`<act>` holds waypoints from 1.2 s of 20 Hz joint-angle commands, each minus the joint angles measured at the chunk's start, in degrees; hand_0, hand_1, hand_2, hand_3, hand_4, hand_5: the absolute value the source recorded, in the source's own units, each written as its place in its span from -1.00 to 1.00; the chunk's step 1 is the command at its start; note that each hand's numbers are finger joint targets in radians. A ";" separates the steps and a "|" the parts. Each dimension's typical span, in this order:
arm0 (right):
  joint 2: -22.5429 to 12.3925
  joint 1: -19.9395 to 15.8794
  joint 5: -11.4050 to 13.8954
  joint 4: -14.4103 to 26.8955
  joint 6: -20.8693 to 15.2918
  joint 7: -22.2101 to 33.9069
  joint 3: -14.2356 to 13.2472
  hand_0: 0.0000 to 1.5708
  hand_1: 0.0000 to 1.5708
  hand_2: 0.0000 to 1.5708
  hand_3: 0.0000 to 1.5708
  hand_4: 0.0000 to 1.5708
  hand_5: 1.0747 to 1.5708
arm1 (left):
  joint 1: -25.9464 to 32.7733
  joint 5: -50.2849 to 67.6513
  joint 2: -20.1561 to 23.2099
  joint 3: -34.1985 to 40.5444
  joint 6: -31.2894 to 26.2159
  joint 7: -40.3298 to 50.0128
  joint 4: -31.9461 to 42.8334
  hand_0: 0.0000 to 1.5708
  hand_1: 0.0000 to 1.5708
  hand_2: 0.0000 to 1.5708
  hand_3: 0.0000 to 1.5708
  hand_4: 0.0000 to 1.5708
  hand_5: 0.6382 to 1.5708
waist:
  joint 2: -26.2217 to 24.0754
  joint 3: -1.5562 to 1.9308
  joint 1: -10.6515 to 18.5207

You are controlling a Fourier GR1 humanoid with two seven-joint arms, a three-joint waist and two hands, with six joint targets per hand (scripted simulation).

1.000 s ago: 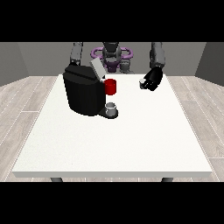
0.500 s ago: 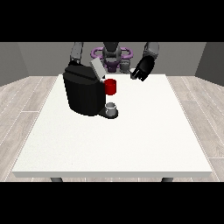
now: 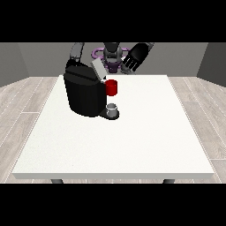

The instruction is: Insert the coffee pod into the coffee machine and close the lid

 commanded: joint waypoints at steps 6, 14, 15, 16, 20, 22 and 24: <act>-1.15 -2.31 0.27 -3.71 0.56 0.10 0.09 -1.00 -1.00 -1.00 -1.00 -1.00 1.00 | -9.33 1.25 4.04 4.39 -2.29 3.15 2.23 0.49 0.49 0.60 0.61 -0.39 1.00 | 4.76 -0.01 -5.40; -3.41 -6.72 -0.65 -5.46 1.37 1.17 -2.15 -1.00 -1.00 -1.00 -1.00 -0.76 1.00 | -14.35 1.06 6.40 6.15 -1.69 3.31 3.95 0.61 0.61 0.66 0.60 -0.41 1.00 | 10.48 0.00 -7.47; -3.52 -6.62 -0.98 -8.17 1.68 4.75 -1.94 -1.00 -1.00 -1.00 -1.00 -1.00 1.00 | -11.68 0.19 8.55 5.59 -1.66 -0.15 4.94 0.64 0.64 0.68 0.61 -0.39 1.00 | 9.71 -0.03 -7.69; -3.22 -7.82 -1.05 -6.38 1.14 2.15 -2.50 -1.00 -1.00 -1.00 -1.00 -1.00 1.00 | -13.91 0.48 7.14 5.84 -1.01 1.42 4.22 0.60 0.60 0.65 0.58 -0.37 1.00 | 11.29 0.00 -7.07; -4.43 -8.40 -1.69 -4.28 1.49 0.80 -4.16 -1.00 -1.00 -1.00 -1.00 -0.81 1.00 | -14.86 -0.46 5.15 4.68 -1.12 3.51 4.35 0.51 0.51 0.61 0.56 -0.40 1.00 | 11.97 0.01 -6.69; -3.40 -8.98 -1.39 -7.66 1.57 3.96 -2.51 -1.00 -1.00 -1.00 -1.00 -0.87 1.00 | -12.87 -0.93 5.52 5.11 1.50 1.50 5.87 0.50 0.50 0.58 0.55 -0.41 1.00 | 12.48 -0.02 -7.93; -3.41 -8.84 -0.18 -5.63 -0.64 3.39 -3.36 -1.00 -1.00 -1.00 -1.00 -1.00 1.00 | -14.30 -0.91 6.57 4.71 -0.87 0.61 5.46 0.52 0.52 0.60 0.56 -0.41 1.00 | 12.72 0.00 -6.15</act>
